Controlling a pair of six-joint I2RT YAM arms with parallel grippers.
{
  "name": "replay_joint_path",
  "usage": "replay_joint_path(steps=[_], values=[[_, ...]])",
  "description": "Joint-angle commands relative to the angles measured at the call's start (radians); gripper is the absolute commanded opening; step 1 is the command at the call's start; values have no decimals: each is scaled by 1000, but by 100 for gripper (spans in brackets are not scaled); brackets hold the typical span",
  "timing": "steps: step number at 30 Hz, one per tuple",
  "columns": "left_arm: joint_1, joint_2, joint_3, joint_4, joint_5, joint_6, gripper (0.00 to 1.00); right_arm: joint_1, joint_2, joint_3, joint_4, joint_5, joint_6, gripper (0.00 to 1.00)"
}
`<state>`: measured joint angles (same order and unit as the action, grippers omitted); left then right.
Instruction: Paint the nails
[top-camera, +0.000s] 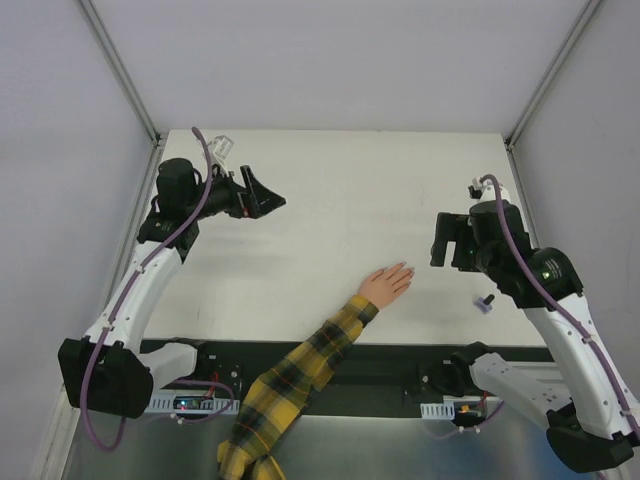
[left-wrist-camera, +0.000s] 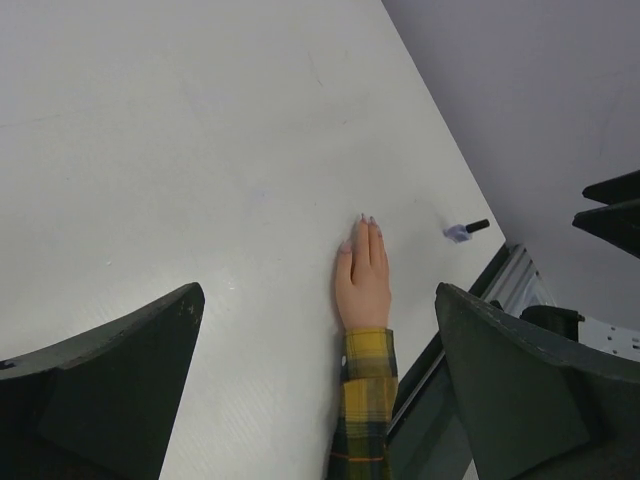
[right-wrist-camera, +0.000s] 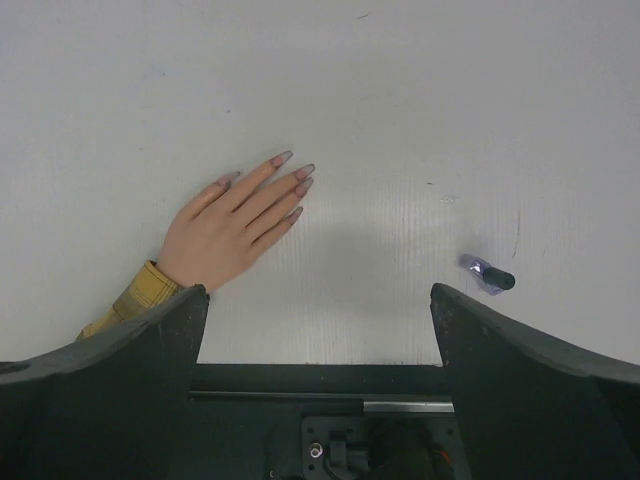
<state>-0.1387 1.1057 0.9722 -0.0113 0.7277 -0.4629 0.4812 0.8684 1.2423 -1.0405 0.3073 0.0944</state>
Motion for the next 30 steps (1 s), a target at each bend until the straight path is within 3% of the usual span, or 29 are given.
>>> replay_joint_path(steps=[1,7,13,17,20,30], values=[[-10,63,40,16,96,33,99,-7,29,-7,11,30,38,96],[-21,121,33,-9,122,38,99,-47,113,-20,33,21,45,96],[-27,177,19,-15,173,9,99,-278,164,-128,57,-109,76,96],[-41,158,3,-16,188,0,99,-536,161,-208,33,-166,122,96],[-42,178,2,-15,202,-23,99,-662,159,-279,30,-217,133,96],[-96,232,17,-15,248,-56,96,-914,159,-414,75,-186,157,96]])
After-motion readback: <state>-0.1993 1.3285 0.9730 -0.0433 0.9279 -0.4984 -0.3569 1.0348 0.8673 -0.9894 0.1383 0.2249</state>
